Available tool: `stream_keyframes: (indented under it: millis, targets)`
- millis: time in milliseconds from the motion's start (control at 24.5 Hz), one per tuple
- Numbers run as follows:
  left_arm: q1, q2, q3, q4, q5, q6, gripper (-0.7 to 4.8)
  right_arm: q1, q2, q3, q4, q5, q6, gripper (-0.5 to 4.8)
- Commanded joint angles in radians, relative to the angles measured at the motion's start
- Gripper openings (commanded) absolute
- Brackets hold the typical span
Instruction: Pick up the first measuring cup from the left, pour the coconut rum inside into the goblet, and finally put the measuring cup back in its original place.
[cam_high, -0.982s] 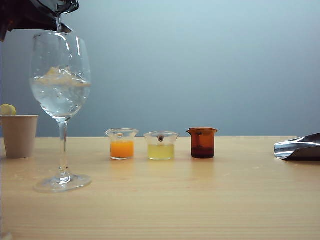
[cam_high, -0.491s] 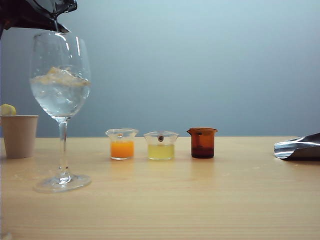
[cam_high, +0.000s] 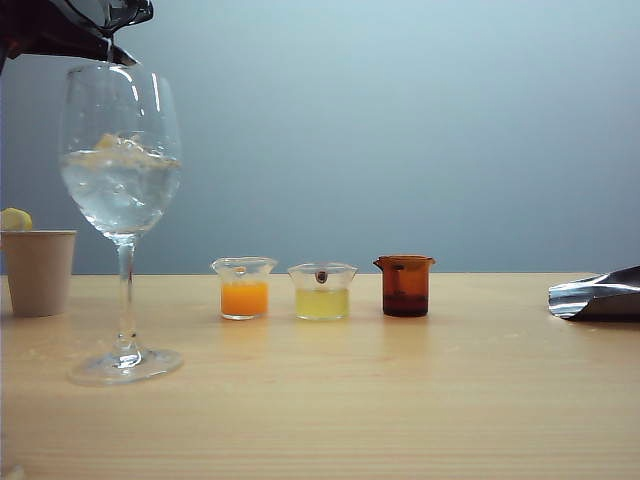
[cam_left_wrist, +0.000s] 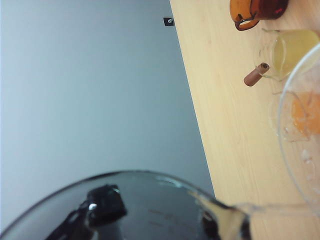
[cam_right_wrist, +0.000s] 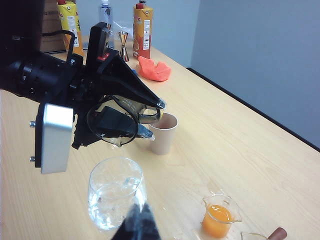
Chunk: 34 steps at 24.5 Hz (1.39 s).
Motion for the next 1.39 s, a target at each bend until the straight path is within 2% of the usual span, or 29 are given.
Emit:
stream_keyframes:
  millis: [41,736,941,1022,1391]
  targets:
    - [0.0,-0.006,0.006,0.011,-0.02,0.008,1.15,0.001,-0.002,0.002,0.003,-0.003,0.002,-0.06]
    - [-0.058,-0.006,0.006,0.006,-0.046,0.005,1.14,0.001,-0.001,0.002,-0.004,-0.003,0.002,-0.06]
    - [-0.059,-0.006,0.006,0.002,-0.04,0.024,1.15,0.001,-0.001,-0.005,-0.006,-0.003,0.002,-0.06]
    - [-0.073,-0.006,0.009,-0.024,-0.038,0.065,1.15,0.001,-0.002,-0.013,-0.005,-0.003,0.002,-0.06]
    - [-0.078,-0.006,0.008,-0.035,-0.046,0.09,1.14,0.001,-0.002,-0.015,0.027,-0.026,0.002,-0.06]
